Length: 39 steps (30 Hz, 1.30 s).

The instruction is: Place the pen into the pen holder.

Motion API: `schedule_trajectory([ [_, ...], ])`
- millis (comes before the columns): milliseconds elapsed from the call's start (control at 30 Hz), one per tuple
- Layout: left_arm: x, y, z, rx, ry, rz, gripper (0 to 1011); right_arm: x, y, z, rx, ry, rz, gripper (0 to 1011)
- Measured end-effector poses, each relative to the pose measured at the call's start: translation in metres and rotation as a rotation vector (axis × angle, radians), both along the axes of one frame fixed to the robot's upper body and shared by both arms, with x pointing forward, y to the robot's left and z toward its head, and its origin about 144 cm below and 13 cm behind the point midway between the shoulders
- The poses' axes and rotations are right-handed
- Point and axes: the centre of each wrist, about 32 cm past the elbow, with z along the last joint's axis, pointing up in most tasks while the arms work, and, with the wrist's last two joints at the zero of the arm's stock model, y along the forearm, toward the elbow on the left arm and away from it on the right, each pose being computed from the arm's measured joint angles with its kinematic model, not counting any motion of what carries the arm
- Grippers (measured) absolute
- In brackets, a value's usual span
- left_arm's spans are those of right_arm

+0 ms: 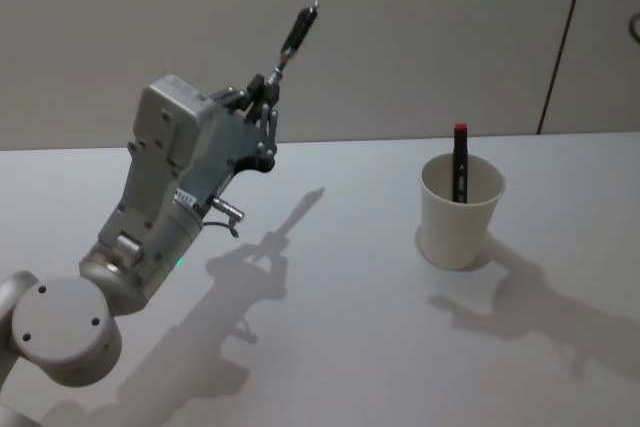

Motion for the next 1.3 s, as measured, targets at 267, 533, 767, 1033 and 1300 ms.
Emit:
schedule_trajectory([
  [267, -0.005, -0.001, -0.007, 0.012, 0.034, -0.011, 115, 0.007, 0.013, 0.011, 0.057, -0.009, 0.039, 1001],
  [533, -0.004, -0.001, -0.006, 0.012, 0.013, 0.011, 115, 0.011, 0.021, 0.017, 0.088, -0.014, 0.064, 1001],
  [767, -0.002, 0.001, 0.001, -0.008, -0.049, 0.075, 115, 0.013, 0.024, 0.020, 0.101, -0.017, 0.074, 1001],
  [1033, -0.003, 0.003, 0.005, -0.026, -0.085, 0.118, 115, 0.013, 0.026, 0.022, 0.109, -0.018, 0.081, 1001],
  [1300, -0.007, 0.004, 0.002, -0.026, -0.074, 0.126, 115, 0.015, 0.026, 0.020, 0.108, -0.009, 0.075, 1001],
])
